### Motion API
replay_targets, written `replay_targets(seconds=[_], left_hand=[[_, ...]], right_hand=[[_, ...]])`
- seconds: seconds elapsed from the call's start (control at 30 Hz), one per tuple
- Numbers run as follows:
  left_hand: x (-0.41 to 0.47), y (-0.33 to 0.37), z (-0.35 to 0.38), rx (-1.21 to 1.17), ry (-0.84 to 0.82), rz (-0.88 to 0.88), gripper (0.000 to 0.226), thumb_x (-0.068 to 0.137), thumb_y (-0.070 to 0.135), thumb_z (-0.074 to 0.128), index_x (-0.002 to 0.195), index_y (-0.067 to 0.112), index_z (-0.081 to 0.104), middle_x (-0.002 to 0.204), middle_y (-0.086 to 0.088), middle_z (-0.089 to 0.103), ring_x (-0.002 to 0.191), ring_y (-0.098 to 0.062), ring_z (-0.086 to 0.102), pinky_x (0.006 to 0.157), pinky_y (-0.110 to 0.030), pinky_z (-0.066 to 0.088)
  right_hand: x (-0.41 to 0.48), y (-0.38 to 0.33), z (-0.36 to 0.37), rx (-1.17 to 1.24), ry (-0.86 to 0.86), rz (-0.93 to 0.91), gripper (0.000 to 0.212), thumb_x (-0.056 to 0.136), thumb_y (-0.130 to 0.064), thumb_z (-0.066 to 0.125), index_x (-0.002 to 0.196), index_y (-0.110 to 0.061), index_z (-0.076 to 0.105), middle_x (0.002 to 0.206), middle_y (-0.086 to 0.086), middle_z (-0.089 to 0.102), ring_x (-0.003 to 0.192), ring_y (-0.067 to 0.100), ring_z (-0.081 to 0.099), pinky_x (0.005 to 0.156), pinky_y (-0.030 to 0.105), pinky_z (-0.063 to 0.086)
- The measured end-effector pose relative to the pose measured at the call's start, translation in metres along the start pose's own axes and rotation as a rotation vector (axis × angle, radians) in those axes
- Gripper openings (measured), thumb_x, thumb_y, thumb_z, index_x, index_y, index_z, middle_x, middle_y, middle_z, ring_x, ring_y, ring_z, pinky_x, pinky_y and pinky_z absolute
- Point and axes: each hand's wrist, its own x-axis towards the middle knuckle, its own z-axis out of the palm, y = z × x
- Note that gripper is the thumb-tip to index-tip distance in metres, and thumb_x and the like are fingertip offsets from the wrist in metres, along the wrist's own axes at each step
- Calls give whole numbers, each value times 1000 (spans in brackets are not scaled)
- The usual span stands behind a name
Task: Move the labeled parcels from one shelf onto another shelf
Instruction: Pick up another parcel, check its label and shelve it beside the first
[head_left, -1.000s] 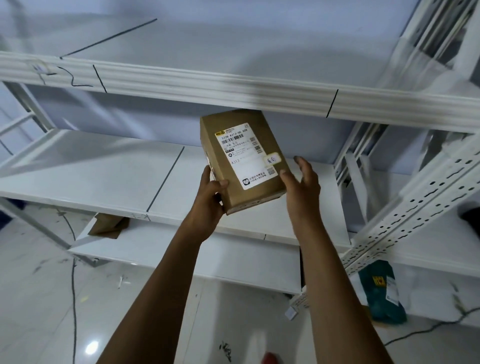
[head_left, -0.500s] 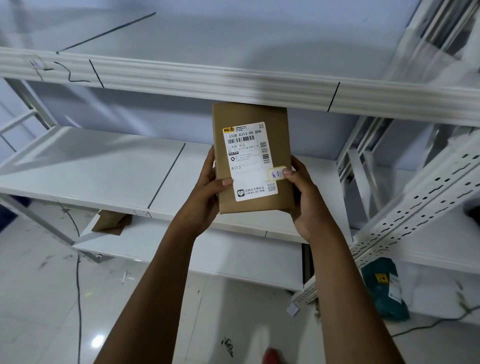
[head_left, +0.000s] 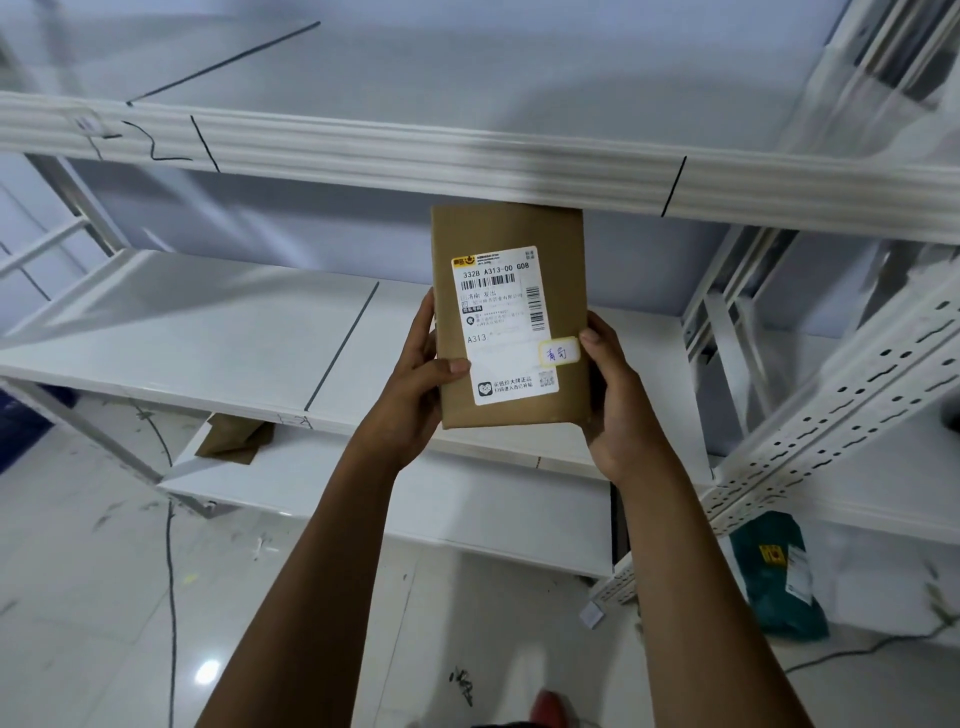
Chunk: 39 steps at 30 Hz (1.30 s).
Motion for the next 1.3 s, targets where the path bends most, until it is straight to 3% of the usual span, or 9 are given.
replay_targets(seconds=[0.2,0.4,0.53,0.67,0.87,1.07,1.23,1.3], left_hand=[[-1,-4,-2,-9,12,-15,108,75,18,74,171,29,24,165,-13,51,148,-42,53,117,-68,43],[-7,-2,-1,-25,23,-5,108,74,20,74,170,28,26,165,-13,51,148,-43,52,119,-69,42],[-13,-4,0,-44,76,24,104,78,20,72,171,30,26,166,-11,50,150,-43,51,122,-69,37],[-21,-5,0,-57,141,42,101,78,21,71,169,28,31,164,-9,53,149,-41,52,122,-71,36],[-27,-1,3,-48,165,83,96,77,22,68,167,24,36,162,-11,55,147,-41,54,120,-67,41],[-32,6,6,-60,161,113,96,76,23,66,167,23,36,162,-12,55,144,-42,57,114,-64,46],[-34,6,4,-72,152,142,95,76,21,65,167,22,37,162,-12,55,146,-44,54,116,-69,41],[-37,9,4,-79,166,166,95,75,22,64,167,20,37,162,-13,55,145,-44,55,114,-65,46]], right_hand=[[-4,-1,2,14,-3,-20,29,106,-37,48,131,-42,61,135,-4,71,133,25,61,99,47,56],[-7,0,6,-19,7,-26,28,105,-39,49,128,-45,62,134,-6,71,133,25,61,110,57,49],[-9,3,7,-23,-7,-24,33,103,-42,50,136,-42,59,137,-5,70,135,25,59,111,59,47],[-14,5,14,-52,-7,-19,29,104,-43,50,130,-46,60,134,-8,71,133,24,61,110,61,47],[-18,6,21,-56,0,-17,29,104,-43,50,131,-46,59,134,-8,71,132,24,61,110,60,48],[-25,-1,26,-69,1,-31,23,104,-40,49,120,-50,62,117,-15,77,125,22,65,106,57,52],[-29,-3,29,-69,6,-32,23,104,-39,49,121,-49,61,114,-16,77,120,19,67,104,57,54],[-29,-3,31,-80,-1,-38,24,104,-39,49,125,-48,59,117,-15,75,119,17,67,104,56,55]])
